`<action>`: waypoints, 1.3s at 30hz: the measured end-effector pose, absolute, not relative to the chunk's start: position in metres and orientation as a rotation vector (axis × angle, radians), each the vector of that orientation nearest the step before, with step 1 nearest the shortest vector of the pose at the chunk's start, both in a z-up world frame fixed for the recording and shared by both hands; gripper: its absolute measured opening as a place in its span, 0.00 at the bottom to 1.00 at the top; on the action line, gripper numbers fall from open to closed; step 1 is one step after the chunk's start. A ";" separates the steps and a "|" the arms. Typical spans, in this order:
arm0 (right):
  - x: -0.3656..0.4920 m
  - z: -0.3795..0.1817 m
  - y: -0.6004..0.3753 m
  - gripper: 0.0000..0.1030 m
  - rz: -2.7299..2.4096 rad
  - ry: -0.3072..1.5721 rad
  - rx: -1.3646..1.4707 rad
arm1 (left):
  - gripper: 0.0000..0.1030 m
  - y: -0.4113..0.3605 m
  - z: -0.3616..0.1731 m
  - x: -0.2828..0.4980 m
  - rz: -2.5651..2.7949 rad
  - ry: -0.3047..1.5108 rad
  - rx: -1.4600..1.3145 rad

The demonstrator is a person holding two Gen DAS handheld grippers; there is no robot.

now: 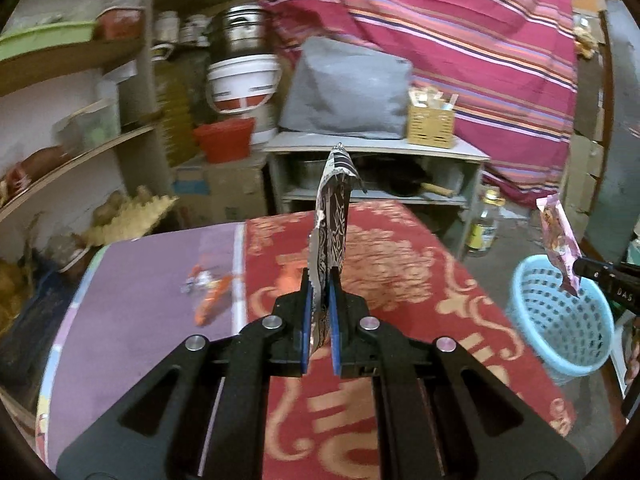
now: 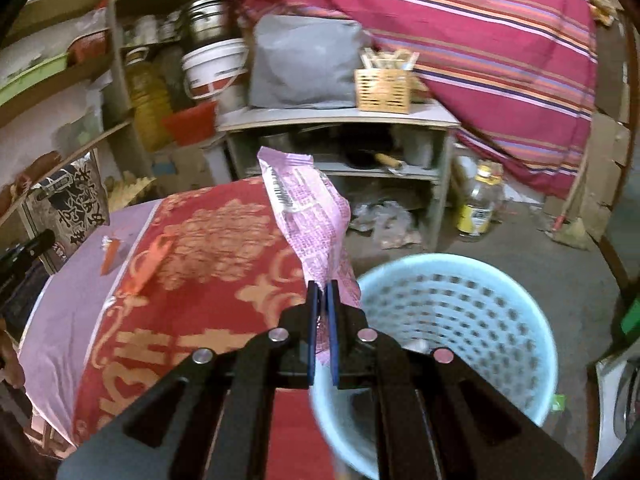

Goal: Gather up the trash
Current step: 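Carry the silver wrapper and pink wrapper over the blue basket, then open both tools to drop the wrappers into the basket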

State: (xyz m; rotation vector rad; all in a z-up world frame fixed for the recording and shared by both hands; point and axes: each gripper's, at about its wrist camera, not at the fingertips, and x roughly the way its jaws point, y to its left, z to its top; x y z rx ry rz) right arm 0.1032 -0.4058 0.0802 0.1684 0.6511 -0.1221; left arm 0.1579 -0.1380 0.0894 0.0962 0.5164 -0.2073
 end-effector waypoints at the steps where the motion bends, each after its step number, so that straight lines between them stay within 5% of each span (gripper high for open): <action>1: 0.099 0.079 -0.414 0.05 -0.135 0.651 0.172 | 0.06 -0.152 0.089 0.157 -0.229 0.515 0.101; 32: 0.045 0.030 -0.545 0.05 -0.275 0.716 0.306 | 0.06 -0.380 0.020 0.137 -0.609 0.620 0.268; 37: 0.050 0.027 -0.538 0.05 -0.257 0.724 0.304 | 0.20 -0.381 0.016 0.139 -0.597 0.636 0.284; 39: 0.052 0.027 -0.536 0.05 -0.253 0.729 0.303 | 0.40 -0.377 0.018 0.139 -0.585 0.631 0.279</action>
